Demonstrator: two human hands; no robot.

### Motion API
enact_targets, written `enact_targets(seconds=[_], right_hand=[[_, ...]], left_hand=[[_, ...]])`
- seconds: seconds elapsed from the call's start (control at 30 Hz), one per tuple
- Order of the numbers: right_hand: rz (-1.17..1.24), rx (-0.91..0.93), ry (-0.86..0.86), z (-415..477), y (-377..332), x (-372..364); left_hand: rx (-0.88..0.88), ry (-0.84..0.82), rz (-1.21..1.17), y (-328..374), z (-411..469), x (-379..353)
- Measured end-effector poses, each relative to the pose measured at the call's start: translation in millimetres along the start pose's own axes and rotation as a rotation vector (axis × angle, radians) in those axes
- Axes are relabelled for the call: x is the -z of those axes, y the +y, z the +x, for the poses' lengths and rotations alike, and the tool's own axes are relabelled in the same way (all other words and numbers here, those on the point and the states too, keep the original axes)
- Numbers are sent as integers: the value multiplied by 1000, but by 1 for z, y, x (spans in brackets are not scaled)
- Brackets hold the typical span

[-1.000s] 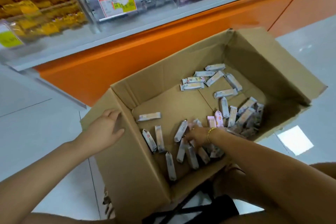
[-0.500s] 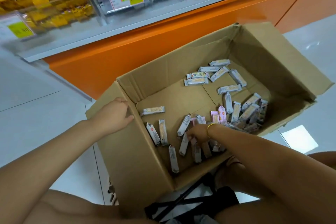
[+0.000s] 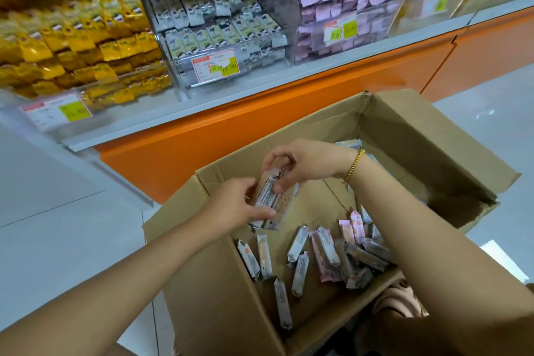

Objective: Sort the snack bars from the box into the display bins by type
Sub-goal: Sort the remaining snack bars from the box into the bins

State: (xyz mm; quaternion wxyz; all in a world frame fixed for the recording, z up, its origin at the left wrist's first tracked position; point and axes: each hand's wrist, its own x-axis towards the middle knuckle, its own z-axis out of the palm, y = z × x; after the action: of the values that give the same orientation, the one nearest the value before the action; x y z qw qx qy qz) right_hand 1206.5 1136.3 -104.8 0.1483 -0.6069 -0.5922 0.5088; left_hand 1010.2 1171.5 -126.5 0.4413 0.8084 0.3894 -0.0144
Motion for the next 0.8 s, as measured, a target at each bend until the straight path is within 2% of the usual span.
enact_targets(seconds=[0.13, 0.27, 0.37, 0.47, 0.67, 0.8], right_hand=[[24, 40, 136, -7, -3, 13], [125, 52, 209, -17, 2, 29], [158, 67, 181, -25, 4, 39], [256, 167, 117, -31, 6, 47], [521, 418, 6, -38, 8, 54], [539, 493, -81, -36, 7, 49]], left_hand=[[121, 43, -267, 6, 4, 14], [180, -45, -821, 6, 0, 31], [171, -138, -1045, 4, -2, 41], [194, -179, -1155, 2, -2, 48], [152, -244, -1189, 8, -4, 53], [120, -406, -1193, 13, -5, 52]])
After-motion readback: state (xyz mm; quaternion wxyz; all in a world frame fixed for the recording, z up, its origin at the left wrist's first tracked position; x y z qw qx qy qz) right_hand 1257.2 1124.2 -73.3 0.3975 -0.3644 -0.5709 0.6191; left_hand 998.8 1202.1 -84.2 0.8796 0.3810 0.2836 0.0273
